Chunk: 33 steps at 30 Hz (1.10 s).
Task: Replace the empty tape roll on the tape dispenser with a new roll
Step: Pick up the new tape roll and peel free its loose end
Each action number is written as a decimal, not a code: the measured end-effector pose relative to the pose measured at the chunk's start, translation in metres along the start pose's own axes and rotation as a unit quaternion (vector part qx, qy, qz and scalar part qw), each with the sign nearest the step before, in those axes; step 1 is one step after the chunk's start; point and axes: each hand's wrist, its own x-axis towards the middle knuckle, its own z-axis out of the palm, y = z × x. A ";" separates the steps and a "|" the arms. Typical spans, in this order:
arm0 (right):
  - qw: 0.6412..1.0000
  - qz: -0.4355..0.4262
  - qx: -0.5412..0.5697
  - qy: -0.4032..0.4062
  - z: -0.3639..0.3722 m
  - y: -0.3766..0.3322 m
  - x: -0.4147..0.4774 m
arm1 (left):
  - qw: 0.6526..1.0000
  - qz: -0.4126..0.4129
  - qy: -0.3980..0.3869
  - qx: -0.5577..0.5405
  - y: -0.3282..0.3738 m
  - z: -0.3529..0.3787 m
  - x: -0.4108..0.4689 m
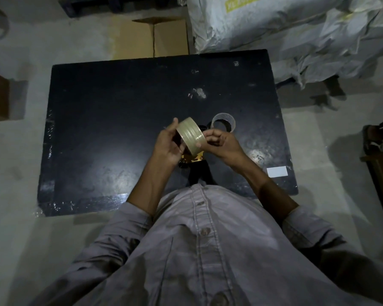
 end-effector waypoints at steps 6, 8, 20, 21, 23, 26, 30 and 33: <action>1.000 -0.019 0.001 0.006 0.006 -0.005 -0.005 | 0.962 0.076 0.089 0.246 0.006 -0.010 0.007; 0.996 0.000 0.078 0.045 0.005 -0.014 -0.004 | 0.915 0.160 0.126 0.349 0.007 -0.018 0.006; 0.981 0.020 0.185 0.062 -0.001 -0.022 -0.005 | 0.968 0.115 -0.102 0.196 -0.014 -0.004 -0.016; 0.982 0.015 0.179 0.052 -0.001 -0.022 -0.006 | 0.973 0.101 -0.094 0.184 -0.014 -0.005 -0.016; 0.985 0.005 0.167 0.035 -0.001 -0.022 -0.006 | 0.982 0.065 -0.089 0.156 -0.016 -0.006 -0.018; 0.990 -0.014 0.139 0.013 0.001 -0.019 -0.005 | 0.988 0.023 -0.072 0.138 -0.011 -0.004 -0.022; 0.992 -0.023 0.120 -0.016 0.002 -0.018 -0.005 | 0.993 -0.078 -0.069 0.059 -0.008 -0.006 -0.019; 0.993 -0.025 0.115 -0.021 0.001 -0.016 -0.005 | 0.989 -0.098 -0.093 0.053 -0.009 -0.010 -0.016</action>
